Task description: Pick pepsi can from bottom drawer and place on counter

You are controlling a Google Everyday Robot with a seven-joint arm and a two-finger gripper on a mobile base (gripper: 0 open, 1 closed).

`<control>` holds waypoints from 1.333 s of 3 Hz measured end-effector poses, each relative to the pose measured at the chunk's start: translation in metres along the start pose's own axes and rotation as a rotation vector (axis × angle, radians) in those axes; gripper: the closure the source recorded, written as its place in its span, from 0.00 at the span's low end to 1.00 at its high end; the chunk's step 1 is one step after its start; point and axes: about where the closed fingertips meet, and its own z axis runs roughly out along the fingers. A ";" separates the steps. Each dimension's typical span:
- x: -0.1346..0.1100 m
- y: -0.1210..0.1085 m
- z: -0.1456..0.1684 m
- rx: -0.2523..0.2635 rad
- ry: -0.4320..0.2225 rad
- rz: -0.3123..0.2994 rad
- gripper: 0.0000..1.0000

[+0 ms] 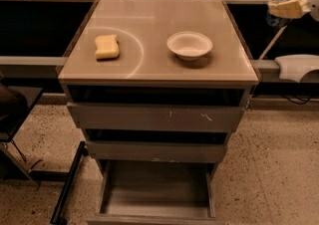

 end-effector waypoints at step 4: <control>0.034 0.267 0.044 -0.969 0.271 0.181 1.00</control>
Offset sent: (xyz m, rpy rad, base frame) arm -0.1906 0.2568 -0.1133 0.0400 1.0576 1.1607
